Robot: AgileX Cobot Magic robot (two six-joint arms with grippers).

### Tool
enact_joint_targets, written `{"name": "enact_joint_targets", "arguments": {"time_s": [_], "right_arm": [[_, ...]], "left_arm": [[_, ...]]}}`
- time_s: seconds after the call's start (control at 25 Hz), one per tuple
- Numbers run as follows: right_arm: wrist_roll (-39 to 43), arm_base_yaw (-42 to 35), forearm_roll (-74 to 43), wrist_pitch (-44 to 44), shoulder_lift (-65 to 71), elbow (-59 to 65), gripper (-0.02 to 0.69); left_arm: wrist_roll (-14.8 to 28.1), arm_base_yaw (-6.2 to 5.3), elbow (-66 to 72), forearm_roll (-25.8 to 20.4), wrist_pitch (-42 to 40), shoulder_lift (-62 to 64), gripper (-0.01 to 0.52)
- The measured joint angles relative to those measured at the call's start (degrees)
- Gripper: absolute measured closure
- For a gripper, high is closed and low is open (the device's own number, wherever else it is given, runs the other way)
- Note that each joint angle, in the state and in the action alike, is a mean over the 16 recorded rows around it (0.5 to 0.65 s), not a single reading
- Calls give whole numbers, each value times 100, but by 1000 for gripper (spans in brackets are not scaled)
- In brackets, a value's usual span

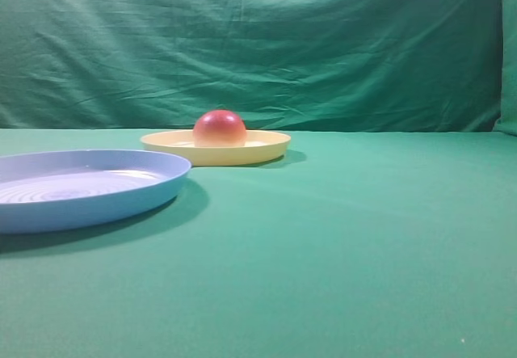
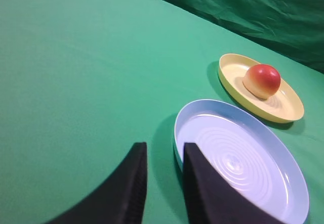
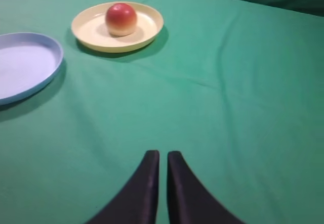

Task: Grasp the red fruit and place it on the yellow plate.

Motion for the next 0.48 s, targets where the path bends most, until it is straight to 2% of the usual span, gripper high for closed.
{"name": "enact_joint_targets", "arguments": {"time_s": [0.24, 0.48], "right_arm": [[-12, -486, -10, -254, -287, 403, 659], [-112, -606, -46, -489, -324, 631, 641]], "left_arm": [[0, 0, 0, 0, 0, 0, 357], [0, 0, 0, 0, 0, 0, 357]]}}
